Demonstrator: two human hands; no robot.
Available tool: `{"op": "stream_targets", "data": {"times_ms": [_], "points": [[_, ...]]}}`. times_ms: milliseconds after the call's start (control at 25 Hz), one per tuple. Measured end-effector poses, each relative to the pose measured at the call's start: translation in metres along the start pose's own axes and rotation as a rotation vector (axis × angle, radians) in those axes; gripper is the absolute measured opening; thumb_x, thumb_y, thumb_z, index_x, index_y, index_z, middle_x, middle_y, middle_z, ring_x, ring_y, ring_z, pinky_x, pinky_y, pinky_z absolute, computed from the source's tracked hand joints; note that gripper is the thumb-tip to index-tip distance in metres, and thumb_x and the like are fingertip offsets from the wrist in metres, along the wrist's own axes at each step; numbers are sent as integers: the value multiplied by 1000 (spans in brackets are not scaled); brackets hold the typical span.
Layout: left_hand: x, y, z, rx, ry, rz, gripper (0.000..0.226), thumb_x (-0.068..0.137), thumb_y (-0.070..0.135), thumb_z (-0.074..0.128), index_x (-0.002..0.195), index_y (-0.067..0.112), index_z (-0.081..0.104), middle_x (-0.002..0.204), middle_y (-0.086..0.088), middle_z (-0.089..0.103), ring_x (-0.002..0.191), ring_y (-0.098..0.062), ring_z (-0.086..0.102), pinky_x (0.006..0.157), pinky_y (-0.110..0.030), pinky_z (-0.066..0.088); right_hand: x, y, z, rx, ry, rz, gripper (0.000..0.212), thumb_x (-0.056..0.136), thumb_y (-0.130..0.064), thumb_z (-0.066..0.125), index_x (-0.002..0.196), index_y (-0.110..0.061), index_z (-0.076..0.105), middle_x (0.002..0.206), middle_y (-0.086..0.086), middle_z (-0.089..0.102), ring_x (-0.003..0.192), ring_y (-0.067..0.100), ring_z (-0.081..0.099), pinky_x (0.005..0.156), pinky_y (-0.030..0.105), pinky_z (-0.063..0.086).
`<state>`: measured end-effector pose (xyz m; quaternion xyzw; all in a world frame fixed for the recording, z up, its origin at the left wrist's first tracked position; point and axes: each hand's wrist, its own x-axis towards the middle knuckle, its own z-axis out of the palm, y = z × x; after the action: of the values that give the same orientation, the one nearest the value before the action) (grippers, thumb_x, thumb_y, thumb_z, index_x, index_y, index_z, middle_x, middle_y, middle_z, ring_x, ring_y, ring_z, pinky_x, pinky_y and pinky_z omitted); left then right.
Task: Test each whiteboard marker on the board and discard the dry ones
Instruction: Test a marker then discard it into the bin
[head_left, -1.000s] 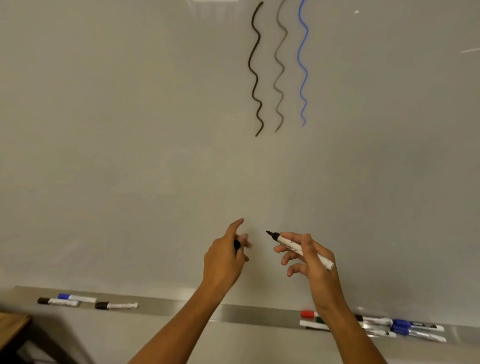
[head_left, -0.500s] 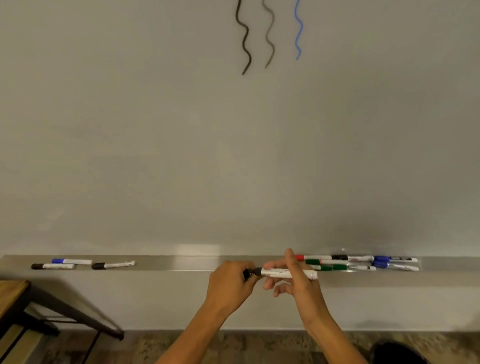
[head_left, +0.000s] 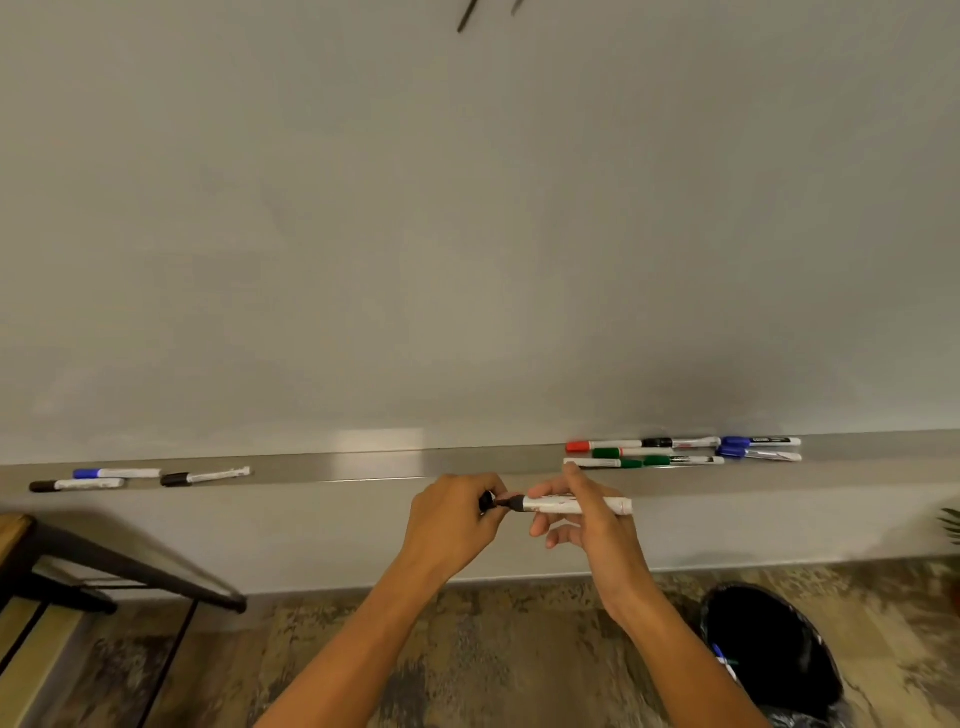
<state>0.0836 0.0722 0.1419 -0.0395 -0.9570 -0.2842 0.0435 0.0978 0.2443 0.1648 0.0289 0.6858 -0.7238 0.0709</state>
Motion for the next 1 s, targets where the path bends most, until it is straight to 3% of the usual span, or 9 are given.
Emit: {"op": "stream_targets", "data": {"times_ms": [200,320,440,560,680,880,1000], "points": [[3,0,2,134,-68,84,14,92,36,60,103,34,68,88,10,71,81,-13,64,65,-24,43,0,2,-4,-68,-47,14,45,105,-31,42,92,-6,77,79,18,74,74,27,68,67,39,53],[2,0,1,157,-122,187,13,93,39,57,96,30,67,81,7,69,76,-14,61,64,-26,44,-1,3,-4,-85,-83,25,41,105,-30,45,92,-11,78,78,18,74,76,28,68,68,40,53],[1,2,0,39,-202,265,8,91,30,58,95,28,65,71,6,64,64,-12,51,62,-30,45,-3,4,-2,-37,-128,13,36,98,-33,50,92,-12,78,79,19,72,73,27,66,65,42,52],[1,-1,-3,-67,-267,277,35,87,18,57,117,37,58,73,10,65,62,-9,51,62,-30,49,-4,5,-2,7,-156,21,32,96,-29,54,92,-9,78,76,20,69,71,31,60,58,37,46],[3,-2,-3,-135,-291,279,58,86,16,57,135,44,46,78,8,69,62,-6,53,63,-26,48,-8,9,2,46,-147,6,38,87,-39,58,89,-6,77,71,20,67,62,25,55,50,29,38],[6,7,-10,-100,-293,345,78,81,7,56,147,43,34,65,16,52,61,-5,48,68,-28,50,-15,14,7,149,-163,-11,45,82,-47,54,90,-9,77,66,21,65,53,17,42,49,28,23],[9,13,-10,-206,-305,413,82,77,3,54,147,40,37,56,20,50,52,-4,49,58,-15,41,-18,9,2,178,-122,-32,45,82,-46,53,86,-8,76,61,18,62,49,14,41,49,28,22]]}}
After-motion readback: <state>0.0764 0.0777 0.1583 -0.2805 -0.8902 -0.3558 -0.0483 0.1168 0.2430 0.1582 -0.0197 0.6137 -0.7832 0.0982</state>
